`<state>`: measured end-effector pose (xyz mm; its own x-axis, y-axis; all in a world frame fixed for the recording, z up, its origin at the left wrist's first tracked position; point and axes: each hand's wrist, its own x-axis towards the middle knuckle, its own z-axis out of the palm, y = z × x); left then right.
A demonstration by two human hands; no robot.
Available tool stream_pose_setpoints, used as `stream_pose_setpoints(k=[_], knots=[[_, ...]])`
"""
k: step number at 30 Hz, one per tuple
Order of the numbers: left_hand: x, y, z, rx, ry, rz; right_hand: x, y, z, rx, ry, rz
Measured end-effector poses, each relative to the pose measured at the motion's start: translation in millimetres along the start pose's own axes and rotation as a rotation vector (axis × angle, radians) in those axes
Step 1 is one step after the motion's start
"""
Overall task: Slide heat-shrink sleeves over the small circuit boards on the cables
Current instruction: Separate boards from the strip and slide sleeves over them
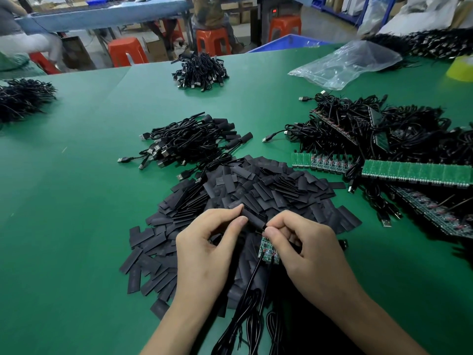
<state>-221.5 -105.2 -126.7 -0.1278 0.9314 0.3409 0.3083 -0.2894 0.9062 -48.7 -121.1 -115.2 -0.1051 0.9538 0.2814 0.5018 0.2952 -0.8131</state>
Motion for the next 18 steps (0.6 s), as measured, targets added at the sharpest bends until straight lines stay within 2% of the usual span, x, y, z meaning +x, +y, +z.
stream_pose_setpoints(k=[9, 12, 15, 18], knots=[[0.2, 1.6, -1.2, -0.142, -0.014, -0.018, 0.6, -4.2, -1.6, 0.044, 0.037, 0.027], [-2.3, 4.8, 0.1, -0.281, 0.038, -0.080, 0.4, -6.1, -1.5, 0.087, 0.043, 0.036], [-3.5, 6.9, 1.4, -0.383, 0.071, -0.131, 0.2, -8.5, -2.8, 0.131, 0.017, 0.046], [-3.1, 6.4, 1.1, -0.396, 0.034, -0.085, 0.8, -9.0, -5.5, 0.228, -0.043, 0.086]])
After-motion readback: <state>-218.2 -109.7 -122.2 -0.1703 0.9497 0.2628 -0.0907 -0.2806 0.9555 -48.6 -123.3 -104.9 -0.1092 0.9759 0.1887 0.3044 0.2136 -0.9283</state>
